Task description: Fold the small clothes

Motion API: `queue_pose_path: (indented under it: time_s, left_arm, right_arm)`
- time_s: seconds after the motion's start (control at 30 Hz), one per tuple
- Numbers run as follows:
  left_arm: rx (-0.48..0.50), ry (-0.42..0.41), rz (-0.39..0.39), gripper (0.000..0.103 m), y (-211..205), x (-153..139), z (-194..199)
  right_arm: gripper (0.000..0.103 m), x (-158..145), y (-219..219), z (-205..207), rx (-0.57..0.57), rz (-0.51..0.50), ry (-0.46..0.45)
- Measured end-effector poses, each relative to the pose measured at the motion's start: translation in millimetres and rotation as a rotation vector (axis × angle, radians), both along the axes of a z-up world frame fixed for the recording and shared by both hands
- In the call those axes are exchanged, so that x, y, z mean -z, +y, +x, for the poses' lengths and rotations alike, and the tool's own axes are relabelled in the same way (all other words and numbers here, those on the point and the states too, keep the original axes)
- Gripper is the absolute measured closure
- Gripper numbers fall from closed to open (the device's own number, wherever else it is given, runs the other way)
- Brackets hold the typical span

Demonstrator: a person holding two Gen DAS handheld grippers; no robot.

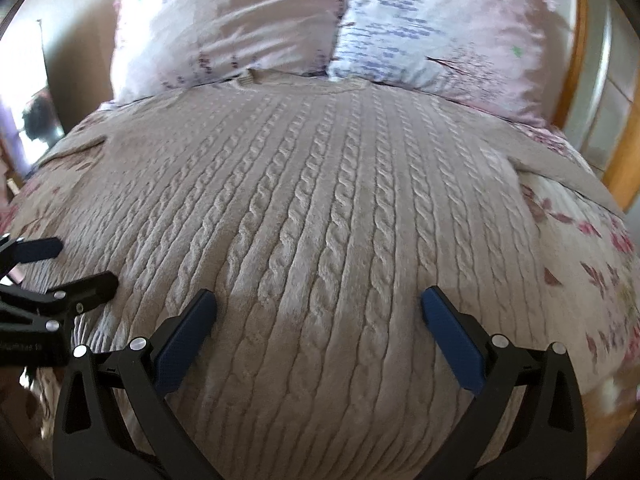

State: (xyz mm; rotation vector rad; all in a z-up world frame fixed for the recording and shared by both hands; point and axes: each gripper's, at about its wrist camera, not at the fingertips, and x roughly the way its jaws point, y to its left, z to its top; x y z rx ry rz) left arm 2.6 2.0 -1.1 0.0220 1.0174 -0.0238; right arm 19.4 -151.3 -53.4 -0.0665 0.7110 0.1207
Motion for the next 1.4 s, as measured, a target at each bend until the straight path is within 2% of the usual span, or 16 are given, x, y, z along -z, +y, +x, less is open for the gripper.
queue_pose_path:
  time_s: [0.1,0.3,0.4,0.53,0.57,0.67,0.77,0.9,1.0,1.13,1.33,1.4]
  left_arm:
    - [0.014,-0.009,-0.004,0.002,1,0,0]
    - [0.04,-0.016,-0.013,0.002,3,-2,11]
    - [0.049,-0.034,-0.011,0.002,6,-8,22]
    - [0.032,-0.113,-0.005,0.002,18,-25,41]
    - [0.028,-0.132,-0.014,0.002,21,-29,46]
    - [0.015,-0.174,-0.056,0.002,32,-37,60]
    - [-0.016,-0.165,-0.094,0.002,43,-38,77]
    - [-0.014,-0.159,-0.155,0.002,56,-36,93]
    - [-0.02,-0.17,-0.183,0.002,62,-32,101]
    - [-0.042,-0.186,-0.16,0.002,63,-27,109]
    - [-0.027,-0.182,-0.202,0.002,64,-21,113]
    - [-0.029,-0.184,-0.222,0.002,65,-20,114]
  right_arm:
    - [0.001,1,-7,1,-0.062,0.002,-0.014]
    - [0.001,-5,-12,12,-0.094,0.019,0.021]
    - [0.001,-23,-41,27,-0.032,0.101,0.006]
    - [0.001,-55,-129,56,0.191,0.31,-0.026]
    - [0.005,-59,-152,63,0.244,0.361,-0.029]
    - [0.024,-61,-224,85,0.437,0.471,-0.014]
    - [0.037,-49,-281,96,0.594,0.583,0.027]
    - [0.044,-30,-327,98,0.726,0.73,0.055]
    - [0.045,-22,-340,95,0.797,0.749,0.045]
    - [0.048,-18,-356,95,0.86,0.782,0.003]
    - [0.065,-15,-368,104,0.895,0.765,-0.027]
    - [0.076,-14,-369,107,0.899,0.745,-0.032]
